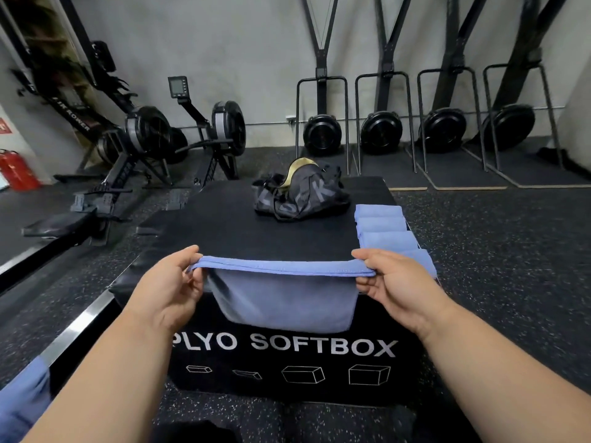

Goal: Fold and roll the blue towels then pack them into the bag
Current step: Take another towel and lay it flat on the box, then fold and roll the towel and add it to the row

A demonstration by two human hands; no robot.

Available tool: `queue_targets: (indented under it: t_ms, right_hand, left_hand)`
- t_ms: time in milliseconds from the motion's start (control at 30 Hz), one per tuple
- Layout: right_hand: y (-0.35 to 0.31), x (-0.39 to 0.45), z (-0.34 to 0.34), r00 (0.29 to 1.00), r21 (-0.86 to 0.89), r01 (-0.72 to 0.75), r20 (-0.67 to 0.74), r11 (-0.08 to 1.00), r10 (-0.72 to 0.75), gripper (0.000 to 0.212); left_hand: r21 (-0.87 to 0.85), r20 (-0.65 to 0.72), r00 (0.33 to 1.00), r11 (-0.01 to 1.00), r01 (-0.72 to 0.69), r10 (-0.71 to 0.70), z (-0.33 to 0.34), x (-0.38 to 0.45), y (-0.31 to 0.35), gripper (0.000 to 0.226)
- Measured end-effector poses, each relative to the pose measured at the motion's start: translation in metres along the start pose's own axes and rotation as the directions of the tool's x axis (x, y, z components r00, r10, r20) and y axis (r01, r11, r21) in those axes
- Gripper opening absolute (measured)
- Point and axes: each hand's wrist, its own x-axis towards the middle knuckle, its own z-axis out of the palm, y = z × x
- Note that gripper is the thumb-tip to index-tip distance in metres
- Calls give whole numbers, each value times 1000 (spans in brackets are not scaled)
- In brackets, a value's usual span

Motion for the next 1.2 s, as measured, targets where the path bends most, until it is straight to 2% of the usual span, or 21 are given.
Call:
queue_targets:
  t_ms: [133, 200, 400, 533, 667, 767, 867, 967, 1067, 1133, 1200]
  right_hand:
    - [-14, 1, 3, 999, -60, 40, -23, 997, -42, 30]
    - [-18, 7, 5, 1000, -85, 3, -28, 996, -6, 29]
    - [-34, 38, 30, 997, -175, -76, -10, 982, 75, 30]
    - [-77, 82, 56, 999, -212, 20, -45, 977, -30, 27]
    - [-146, 107, 75, 977, -120, 185, -89, 975, -196, 24]
    - [-169, 112, 78, 968, -77, 231, -82, 970, -237, 29]
    - [-145, 112, 71, 979, -121, 180, -72, 976, -190, 24]
    - [-73, 112, 55, 993, -235, 24, -104, 972, -50, 11]
    - [6, 102, 34, 990, -360, -84, -139, 929, 36, 12]
    - [39, 89, 26, 990, -396, -92, -134, 914, 42, 12]
    - [59, 76, 25, 992, -426, -76, -128, 901, 23, 15]
  left_hand:
    - [35, 4, 1000, 999, -14, 13, 3, 8, 9, 17]
    - [80, 0, 999, 996, -36, 36, 5, 15, 13, 13]
    - [178, -20, 999, 983, 33, -30, 23, 51, 18, 26]
    - [177, 46, 999, 984, 18, -26, 63, 78, 55, 30]
    - [64, 77, 991, 991, -114, 109, 105, 84, 120, 28]
    - [-7, 105, 972, 978, -211, 210, 116, 77, 147, 24]
    - [137, 77, 968, 959, -247, 238, 106, 77, 122, 22]
    - [341, 28, 982, 922, -183, 185, 71, 84, 55, 26]
    - [598, 47, 995, 796, -97, 86, 31, 83, -18, 18]
    - [655, 73, 996, 750, -89, 55, 10, 76, -52, 23]
    - [653, 69, 997, 753, -79, 45, -3, 65, -74, 25]
